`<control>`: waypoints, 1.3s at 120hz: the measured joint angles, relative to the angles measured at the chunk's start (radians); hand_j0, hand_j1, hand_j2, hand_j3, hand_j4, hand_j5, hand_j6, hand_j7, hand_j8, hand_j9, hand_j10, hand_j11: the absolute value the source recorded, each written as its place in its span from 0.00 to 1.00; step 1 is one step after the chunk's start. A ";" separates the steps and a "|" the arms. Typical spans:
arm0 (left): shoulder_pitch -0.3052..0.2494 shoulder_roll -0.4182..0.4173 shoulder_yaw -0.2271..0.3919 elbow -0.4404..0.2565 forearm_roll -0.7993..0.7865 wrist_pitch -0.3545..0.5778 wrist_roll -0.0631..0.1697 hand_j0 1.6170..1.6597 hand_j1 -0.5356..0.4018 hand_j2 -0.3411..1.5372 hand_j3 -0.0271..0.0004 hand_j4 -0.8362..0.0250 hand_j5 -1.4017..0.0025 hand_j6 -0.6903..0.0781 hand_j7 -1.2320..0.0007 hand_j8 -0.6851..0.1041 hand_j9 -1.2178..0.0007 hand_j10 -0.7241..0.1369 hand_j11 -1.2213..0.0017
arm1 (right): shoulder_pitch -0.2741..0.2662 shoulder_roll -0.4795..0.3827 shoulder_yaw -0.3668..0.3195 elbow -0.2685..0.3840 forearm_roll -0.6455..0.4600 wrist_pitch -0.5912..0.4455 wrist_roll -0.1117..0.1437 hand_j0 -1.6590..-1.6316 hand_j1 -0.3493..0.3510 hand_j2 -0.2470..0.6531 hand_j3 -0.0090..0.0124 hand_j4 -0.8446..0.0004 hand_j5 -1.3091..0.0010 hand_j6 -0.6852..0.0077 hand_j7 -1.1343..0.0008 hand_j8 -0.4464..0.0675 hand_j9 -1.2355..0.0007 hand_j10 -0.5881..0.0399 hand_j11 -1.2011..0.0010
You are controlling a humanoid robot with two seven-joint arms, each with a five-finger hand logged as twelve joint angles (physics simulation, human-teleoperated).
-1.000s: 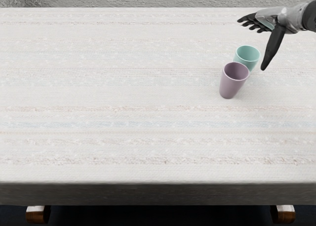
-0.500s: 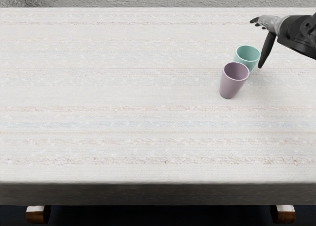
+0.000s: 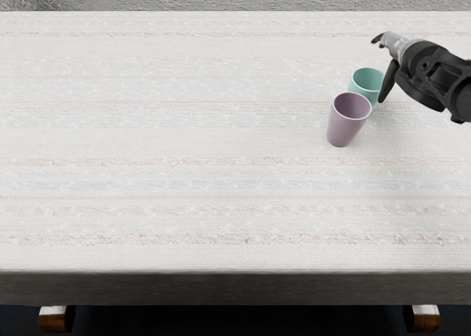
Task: Pick up cup and place in cup with right hand
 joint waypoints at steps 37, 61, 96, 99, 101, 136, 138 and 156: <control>0.000 0.000 0.000 0.000 0.000 0.000 0.000 0.96 0.94 0.18 0.99 0.97 1.00 0.90 1.00 0.87 1.00 0.84 1.00 | -0.013 0.010 -0.010 -0.001 0.002 -0.003 0.000 0.04 0.39 0.23 0.42 0.73 0.77 0.66 0.74 0.42 0.76 0.57 0.75; 0.000 0.000 0.000 0.000 0.000 0.000 0.000 0.96 0.94 0.18 0.99 0.97 1.00 0.90 1.00 0.87 1.00 0.84 1.00 | -0.013 0.028 -0.017 -0.001 0.005 -0.002 0.000 0.04 0.46 0.22 0.42 0.68 0.73 0.60 0.69 0.34 0.72 0.51 0.71; 0.000 0.000 0.000 0.000 0.000 0.000 0.000 0.96 0.94 0.18 0.98 0.97 1.00 0.90 1.00 0.87 1.00 0.84 1.00 | -0.012 0.053 -0.016 -0.001 0.005 -0.002 -0.002 0.03 0.55 0.22 0.42 0.63 0.69 0.53 0.64 0.25 0.67 0.43 0.66; 0.000 0.000 0.000 0.000 0.000 0.000 0.000 0.96 0.94 0.18 0.98 0.97 1.00 0.90 1.00 0.87 1.00 0.84 1.00 | -0.012 0.055 -0.016 -0.001 0.005 -0.002 -0.002 0.04 0.56 0.22 0.42 0.62 0.68 0.52 0.64 0.24 0.67 0.42 0.66; 0.000 0.000 0.000 0.000 0.000 0.000 0.000 0.96 0.94 0.18 0.98 0.97 1.00 0.90 1.00 0.87 1.00 0.84 1.00 | -0.011 0.056 -0.016 -0.001 0.005 -0.002 -0.002 0.04 0.56 0.22 0.42 0.62 0.68 0.52 0.63 0.23 0.66 0.42 0.65; 0.000 0.000 0.000 0.000 0.000 0.000 0.000 0.96 0.94 0.18 0.98 0.97 1.00 0.90 1.00 0.87 1.00 0.84 1.00 | -0.009 0.061 -0.014 0.000 0.007 0.000 -0.006 0.06 0.59 0.23 0.42 0.57 0.64 0.46 0.59 0.27 0.61 0.41 0.60; 0.000 0.000 0.000 0.000 0.000 0.000 0.000 0.96 0.94 0.18 0.98 0.97 1.00 0.90 1.00 0.87 1.00 0.84 1.00 | -0.008 0.061 -0.014 0.000 0.007 0.001 -0.007 0.06 0.59 0.23 0.42 0.57 0.64 0.46 0.59 0.27 0.61 0.41 0.60; 0.000 0.000 0.000 0.000 0.000 0.000 0.000 0.96 0.94 0.18 0.98 0.97 1.00 0.90 1.00 0.87 1.00 0.84 1.00 | -0.004 0.058 -0.014 0.002 0.011 0.009 -0.010 0.06 0.60 0.26 0.42 0.56 0.62 0.44 0.57 0.25 0.60 0.39 0.58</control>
